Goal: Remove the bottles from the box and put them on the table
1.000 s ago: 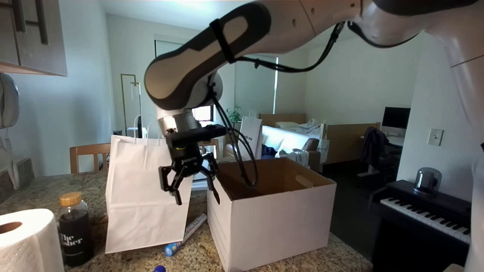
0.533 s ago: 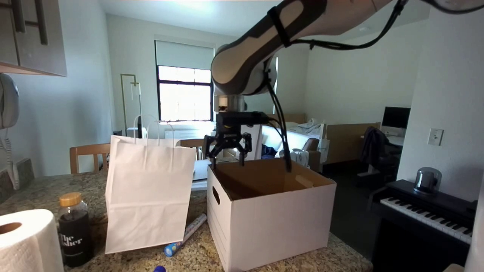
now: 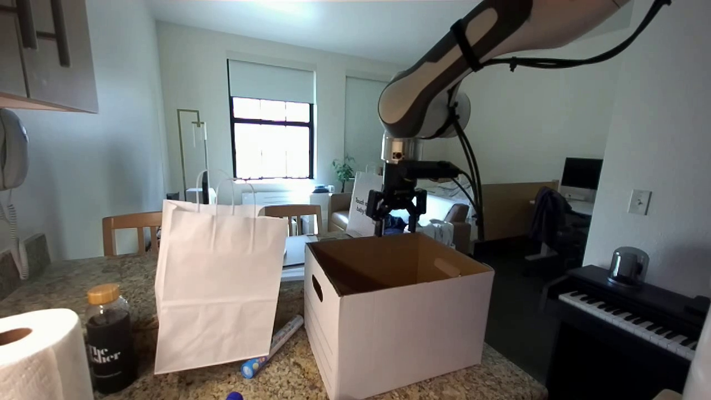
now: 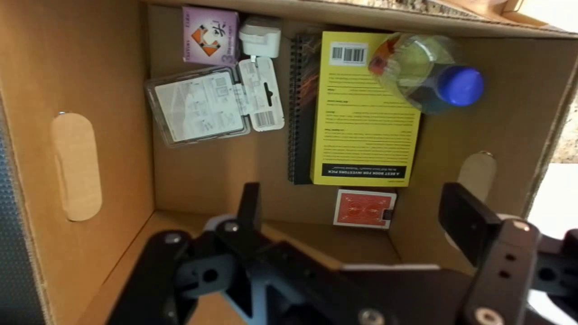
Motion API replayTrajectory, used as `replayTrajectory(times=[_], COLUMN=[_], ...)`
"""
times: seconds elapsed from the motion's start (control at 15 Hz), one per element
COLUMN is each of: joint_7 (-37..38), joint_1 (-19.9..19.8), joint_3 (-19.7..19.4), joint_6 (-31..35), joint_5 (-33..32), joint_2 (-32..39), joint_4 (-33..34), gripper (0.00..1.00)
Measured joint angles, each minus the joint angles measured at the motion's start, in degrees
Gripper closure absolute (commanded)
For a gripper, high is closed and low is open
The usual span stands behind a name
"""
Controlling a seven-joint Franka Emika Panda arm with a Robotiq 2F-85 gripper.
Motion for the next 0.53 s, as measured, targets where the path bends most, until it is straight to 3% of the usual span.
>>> replayTrajectory(times=[0.53], joint_7=[-5.92], joint_1=[-3.92], joint_3=[-3.73], joint_6=[0.04], joint_5=[0.31], joint_2=[0.69], joint_4=[0.01], gripper=[0.0])
